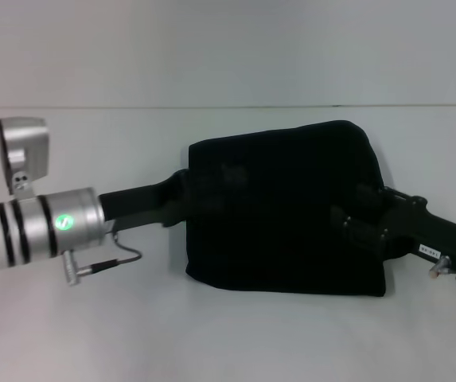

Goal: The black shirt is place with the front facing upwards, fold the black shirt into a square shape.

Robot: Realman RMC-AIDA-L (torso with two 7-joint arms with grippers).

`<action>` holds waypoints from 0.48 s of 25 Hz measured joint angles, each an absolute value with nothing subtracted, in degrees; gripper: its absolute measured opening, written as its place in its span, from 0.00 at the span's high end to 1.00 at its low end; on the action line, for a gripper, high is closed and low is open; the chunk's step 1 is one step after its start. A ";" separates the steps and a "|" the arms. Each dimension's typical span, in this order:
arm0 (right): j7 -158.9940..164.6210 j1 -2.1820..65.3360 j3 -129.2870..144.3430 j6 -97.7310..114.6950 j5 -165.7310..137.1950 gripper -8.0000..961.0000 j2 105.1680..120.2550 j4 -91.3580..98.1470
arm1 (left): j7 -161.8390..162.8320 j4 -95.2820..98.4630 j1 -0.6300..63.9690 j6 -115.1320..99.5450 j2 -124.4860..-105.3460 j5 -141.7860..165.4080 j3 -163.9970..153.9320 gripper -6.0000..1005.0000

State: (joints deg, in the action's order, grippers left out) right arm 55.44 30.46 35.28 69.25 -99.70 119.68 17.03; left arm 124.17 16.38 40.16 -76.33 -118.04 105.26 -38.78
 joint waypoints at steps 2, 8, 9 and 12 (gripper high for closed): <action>56.20 30.35 34.81 68.63 -99.75 0.25 119.69 16.98 | 124.97 16.38 39.36 -76.99 -117.22 105.27 -39.48 0.14; 57.73 30.31 35.60 66.39 -102.02 0.25 119.34 16.81 | 129.00 16.27 38.44 -75.57 -115.48 105.30 -42.70 0.12; 57.74 30.26 35.63 65.84 -102.67 0.25 119.44 16.79 | 129.19 16.24 38.28 -75.26 -115.36 105.30 -42.73 0.12; 57.74 29.68 35.43 65.59 -103.25 0.25 119.58 16.56 | 130.27 16.31 37.81 -74.36 -115.21 105.30 -42.84 0.13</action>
